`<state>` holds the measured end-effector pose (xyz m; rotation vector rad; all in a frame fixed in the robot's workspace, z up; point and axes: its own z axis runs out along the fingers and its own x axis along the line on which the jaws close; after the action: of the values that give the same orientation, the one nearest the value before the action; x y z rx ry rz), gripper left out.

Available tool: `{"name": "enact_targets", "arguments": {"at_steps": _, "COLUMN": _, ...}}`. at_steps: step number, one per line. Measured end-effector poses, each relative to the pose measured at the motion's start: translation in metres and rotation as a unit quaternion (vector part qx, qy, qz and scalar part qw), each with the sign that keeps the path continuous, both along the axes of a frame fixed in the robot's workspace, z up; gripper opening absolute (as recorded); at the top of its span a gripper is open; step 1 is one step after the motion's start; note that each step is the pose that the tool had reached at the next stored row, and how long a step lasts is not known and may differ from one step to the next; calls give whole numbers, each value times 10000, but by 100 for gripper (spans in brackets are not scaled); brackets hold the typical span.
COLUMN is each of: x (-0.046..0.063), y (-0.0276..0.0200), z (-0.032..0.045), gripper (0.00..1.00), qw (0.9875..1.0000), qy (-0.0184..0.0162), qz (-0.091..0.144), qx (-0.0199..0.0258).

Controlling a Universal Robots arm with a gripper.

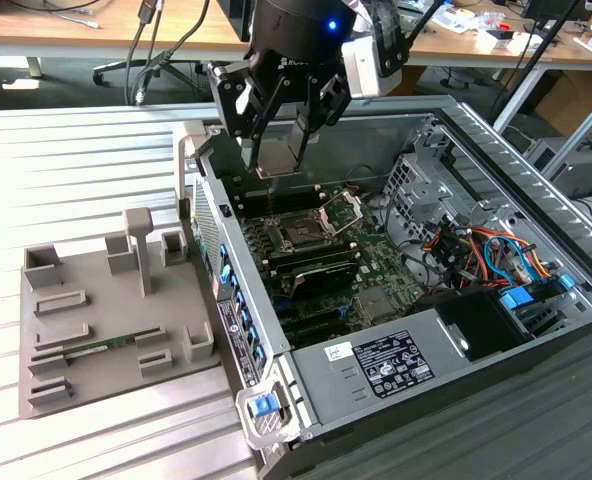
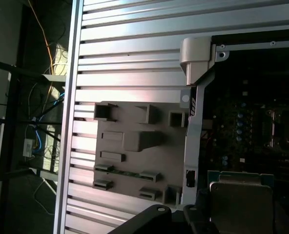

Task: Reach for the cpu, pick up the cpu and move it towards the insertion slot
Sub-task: 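Pick up the cpu and move it towards the insertion slot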

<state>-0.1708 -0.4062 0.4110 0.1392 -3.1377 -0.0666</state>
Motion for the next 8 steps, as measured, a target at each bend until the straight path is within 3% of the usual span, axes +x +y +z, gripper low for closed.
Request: {"name": "enact_targets", "arguments": {"at_steps": 8, "x": 61, "y": 0, "z": 0, "gripper": 55, "qw": 10000, "qy": 0, "qz": 0, "qx": 0}}
